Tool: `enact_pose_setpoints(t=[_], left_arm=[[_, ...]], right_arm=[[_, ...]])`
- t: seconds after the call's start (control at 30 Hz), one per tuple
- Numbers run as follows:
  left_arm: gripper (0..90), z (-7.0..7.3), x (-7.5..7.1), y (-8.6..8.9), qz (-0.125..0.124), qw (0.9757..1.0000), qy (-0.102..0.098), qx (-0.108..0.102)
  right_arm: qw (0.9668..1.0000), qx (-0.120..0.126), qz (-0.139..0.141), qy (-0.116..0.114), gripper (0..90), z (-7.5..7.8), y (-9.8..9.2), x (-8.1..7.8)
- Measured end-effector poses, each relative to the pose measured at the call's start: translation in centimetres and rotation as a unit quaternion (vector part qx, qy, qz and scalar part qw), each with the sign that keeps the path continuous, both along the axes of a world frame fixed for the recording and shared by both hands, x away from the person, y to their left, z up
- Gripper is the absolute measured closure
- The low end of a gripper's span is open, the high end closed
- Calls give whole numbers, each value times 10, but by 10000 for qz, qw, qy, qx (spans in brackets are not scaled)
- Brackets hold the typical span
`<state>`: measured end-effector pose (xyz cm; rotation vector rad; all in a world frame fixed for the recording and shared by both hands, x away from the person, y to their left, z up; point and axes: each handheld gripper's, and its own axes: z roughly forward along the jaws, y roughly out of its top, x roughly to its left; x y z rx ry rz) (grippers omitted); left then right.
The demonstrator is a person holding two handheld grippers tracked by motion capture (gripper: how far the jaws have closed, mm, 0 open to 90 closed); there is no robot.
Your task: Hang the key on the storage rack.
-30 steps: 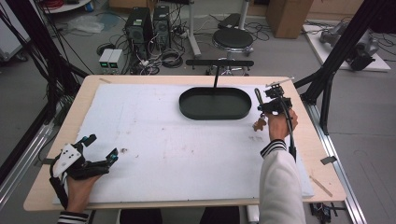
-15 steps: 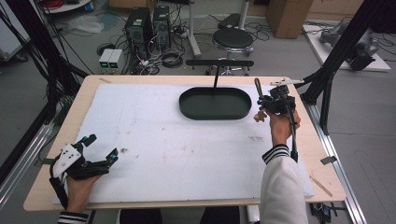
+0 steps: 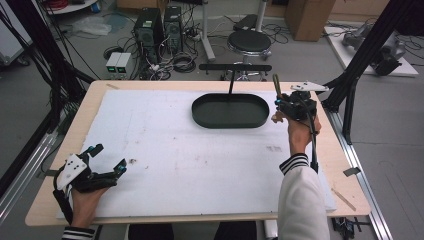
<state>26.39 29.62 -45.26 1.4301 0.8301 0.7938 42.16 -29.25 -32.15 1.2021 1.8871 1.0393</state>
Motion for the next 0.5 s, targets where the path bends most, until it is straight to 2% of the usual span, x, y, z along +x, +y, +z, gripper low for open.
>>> enact_pose_setpoints(t=[0.5], left_arm=[[17, 0, 0, 0, 1, 10000, 9, -3]], right_arm=[[9995, 51, -91, -312, 736, -4, 5, 8]])
